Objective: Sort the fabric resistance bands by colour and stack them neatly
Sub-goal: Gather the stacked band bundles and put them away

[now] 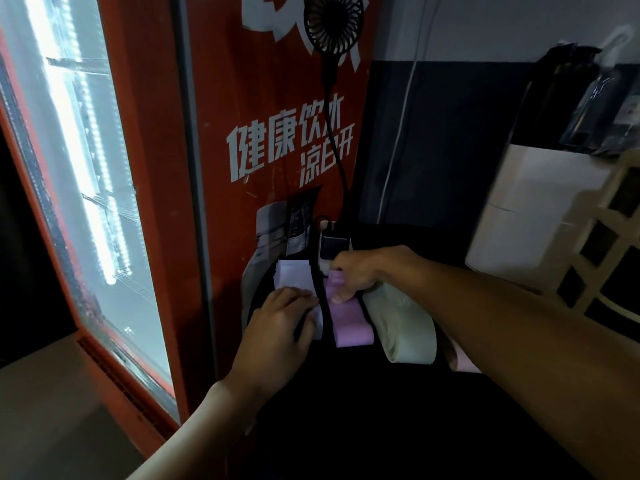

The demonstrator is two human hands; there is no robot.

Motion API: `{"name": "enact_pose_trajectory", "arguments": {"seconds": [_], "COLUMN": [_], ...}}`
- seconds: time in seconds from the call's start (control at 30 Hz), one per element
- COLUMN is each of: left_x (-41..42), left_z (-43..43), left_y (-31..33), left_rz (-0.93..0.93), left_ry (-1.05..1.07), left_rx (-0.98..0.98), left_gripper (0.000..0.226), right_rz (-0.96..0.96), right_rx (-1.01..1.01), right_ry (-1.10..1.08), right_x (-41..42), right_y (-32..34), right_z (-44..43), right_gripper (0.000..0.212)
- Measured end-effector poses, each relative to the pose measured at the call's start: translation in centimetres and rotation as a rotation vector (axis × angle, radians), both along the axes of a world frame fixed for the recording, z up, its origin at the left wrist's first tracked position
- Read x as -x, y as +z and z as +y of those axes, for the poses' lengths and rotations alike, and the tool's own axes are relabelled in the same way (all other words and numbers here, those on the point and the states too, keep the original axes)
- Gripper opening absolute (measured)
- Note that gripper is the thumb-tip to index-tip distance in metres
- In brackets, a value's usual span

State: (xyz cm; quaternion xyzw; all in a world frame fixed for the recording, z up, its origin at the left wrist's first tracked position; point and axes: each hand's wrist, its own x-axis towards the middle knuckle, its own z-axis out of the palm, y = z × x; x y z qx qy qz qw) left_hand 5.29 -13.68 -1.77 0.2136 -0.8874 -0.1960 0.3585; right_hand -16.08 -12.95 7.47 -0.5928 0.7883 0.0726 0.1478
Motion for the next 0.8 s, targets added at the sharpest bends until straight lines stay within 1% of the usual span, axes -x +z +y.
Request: {"name": "enact_pose_trajectory", "arguments": {"seconds": [0.1,0.17,0.27,0.47,0.57,0.67,0.8], "left_x": [-0.1,-0.1,-0.1,-0.2,-0.1,-0.1,-0.4], "left_z": [-0.1,0.0,0.0,0.1,0.0,0.1,0.2], "left_y": [-0.1,-0.2,-0.1,0.0,0.0,0.0,0.1], "left_rz": [-0.003,0.0,-0.011,-0.018,-0.032,-0.042,-0.078], "left_ry": [0.004,0.002,-0.001,-0.011,-0.005,0.004,-0.001], "left_rx": [-0.009,-0.015,-0.029,-0.047,-0.043,-0.031,-0.008], "left_gripper": [0.048,0.054,0.056,0.058,0.059,0.058,0.055], "right_rz": [-0.023,-0.033,-0.059,-0.043,-0.066,-0.11,-0.206], "right_rx": [0.015,0.021,0.019,0.057,0.109,0.19,0.287], "right_ry": [-0.006,0.002,-0.002,0.037,0.054,0.055,0.05], "right_x": [0.2,0.2,0.4,0.1,-0.4,-0.6,-1.2], "right_y": [-0.2,-0.2,-0.3,-0.3,0.0,0.7,3.1], "right_z": [-0.2,-0.4,-0.5,-0.3,-0.2,0.4,3.0], "right_gripper": [0.08,0.086,0.085,0.076,0.064,0.049,0.042]}}
